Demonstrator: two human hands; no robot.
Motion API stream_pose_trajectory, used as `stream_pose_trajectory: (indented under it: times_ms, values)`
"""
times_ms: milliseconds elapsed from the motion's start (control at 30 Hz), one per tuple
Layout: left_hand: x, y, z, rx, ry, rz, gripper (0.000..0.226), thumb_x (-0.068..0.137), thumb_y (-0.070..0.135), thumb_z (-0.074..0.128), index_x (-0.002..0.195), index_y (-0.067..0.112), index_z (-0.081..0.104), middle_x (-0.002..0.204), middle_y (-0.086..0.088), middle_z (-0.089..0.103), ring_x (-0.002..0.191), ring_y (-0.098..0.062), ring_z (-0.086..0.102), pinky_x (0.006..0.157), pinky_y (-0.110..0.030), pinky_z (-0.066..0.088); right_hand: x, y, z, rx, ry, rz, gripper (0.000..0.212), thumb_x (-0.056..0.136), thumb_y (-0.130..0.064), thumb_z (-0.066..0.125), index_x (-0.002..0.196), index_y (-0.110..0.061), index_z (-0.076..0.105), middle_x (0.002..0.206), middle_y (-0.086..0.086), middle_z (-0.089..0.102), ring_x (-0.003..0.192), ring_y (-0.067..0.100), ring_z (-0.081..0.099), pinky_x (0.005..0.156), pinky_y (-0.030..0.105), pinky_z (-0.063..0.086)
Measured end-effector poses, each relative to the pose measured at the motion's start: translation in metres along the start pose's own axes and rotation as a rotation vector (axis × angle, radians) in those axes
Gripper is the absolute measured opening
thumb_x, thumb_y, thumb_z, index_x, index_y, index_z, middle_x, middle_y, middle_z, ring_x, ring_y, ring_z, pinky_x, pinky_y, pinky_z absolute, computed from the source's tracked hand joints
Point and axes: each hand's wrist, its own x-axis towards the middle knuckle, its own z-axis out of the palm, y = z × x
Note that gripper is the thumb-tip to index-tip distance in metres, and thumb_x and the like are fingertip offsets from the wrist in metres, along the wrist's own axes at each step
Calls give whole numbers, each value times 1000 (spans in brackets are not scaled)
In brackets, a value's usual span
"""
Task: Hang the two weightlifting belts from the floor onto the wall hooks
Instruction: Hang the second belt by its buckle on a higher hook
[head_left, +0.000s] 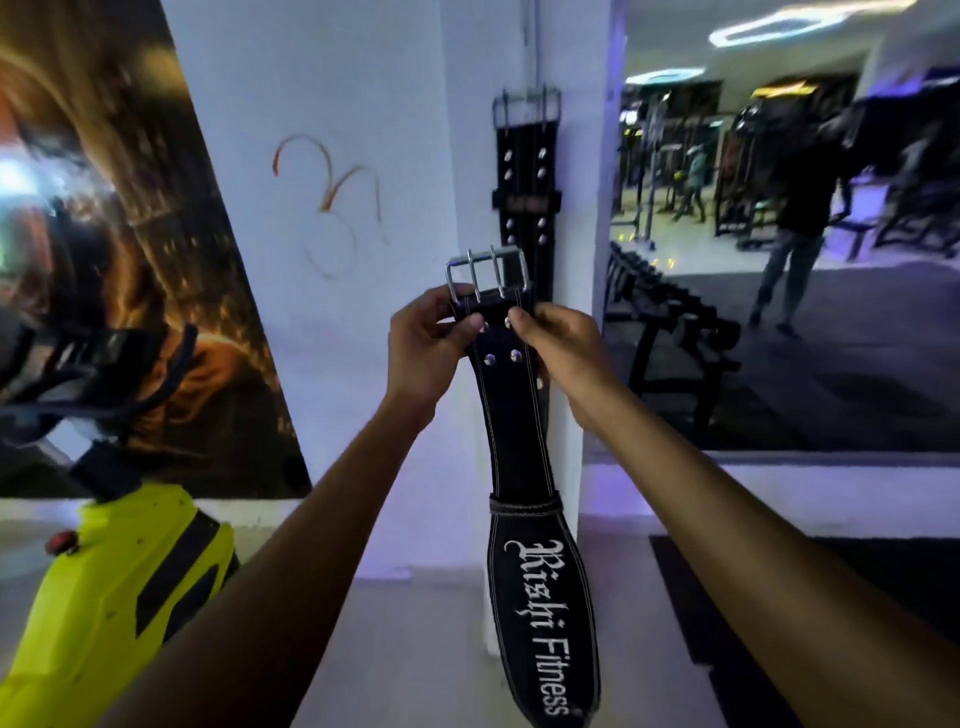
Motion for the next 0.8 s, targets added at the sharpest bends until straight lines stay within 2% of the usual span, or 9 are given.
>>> stream_pose_trajectory:
  times_ms: [67,133,233,300,467,567,667,733,800]
  values:
    - [25,26,13,-63,-4,44,28,90,-10,64,113,5,67,90,-8,73,72,-18,68,78,-41,61,13,-21,-8,-8,43,-44,27,93,-26,67,88,0,67,76,12,69,72,8,62,68,23,49]
    - [47,49,24,-130,-16,89,27,90,-10,63,112,5,68,91,-12,72,74,-22,67,77,-39,60,19,-34,-14,5,55,-79,6,93,-15,66,88,-13,70,76,-4,75,73,3,67,71,20,55]
    - [78,81,36,-214,-16,133,27,90,-11,62,115,0,67,89,-12,71,69,-13,67,70,-30,60,16,-40,-20,-42,123,-148,6,91,-8,67,96,-10,70,90,2,75,81,10,69,81,27,57]
    - [96,100,46,-251,-7,153,29,90,-11,63,118,-4,66,86,-9,70,62,-7,66,62,-24,56,10,-38,-27,-98,155,-218,11,91,-7,68,101,-7,69,92,3,74,81,4,69,79,22,56]
    - [124,139,69,-279,-40,190,28,89,-7,65,115,4,68,82,-6,70,66,-12,64,67,-27,54,-5,-14,-42,-239,253,-305,16,91,-15,69,82,-24,59,66,-18,59,63,-9,58,62,9,42]
    - [126,147,84,-275,-63,212,27,90,-7,65,114,4,69,87,-10,72,66,-15,64,57,-25,55,-11,5,-46,-197,298,-291,19,88,-10,71,104,-17,62,86,-18,67,80,-11,65,73,10,50]
    - [127,148,96,-253,-65,206,28,89,-4,67,115,7,70,92,-11,74,70,-18,66,51,-23,52,-21,32,-50,-159,261,-184,40,87,-9,73,122,-16,55,100,-8,74,94,7,72,86,29,58]
    - [131,148,98,-250,-53,202,28,89,-4,67,114,9,70,93,-11,75,70,-17,66,52,-23,53,-28,60,-55,-191,282,-110,31,85,-28,75,110,-20,59,91,0,75,86,18,74,81,45,59]
    - [134,148,96,-242,-46,212,29,89,-4,68,115,8,70,91,-10,75,69,-17,67,59,-27,56,-34,91,-65,-244,268,-22,47,79,-56,73,94,-13,62,83,11,73,77,24,70,74,54,57]
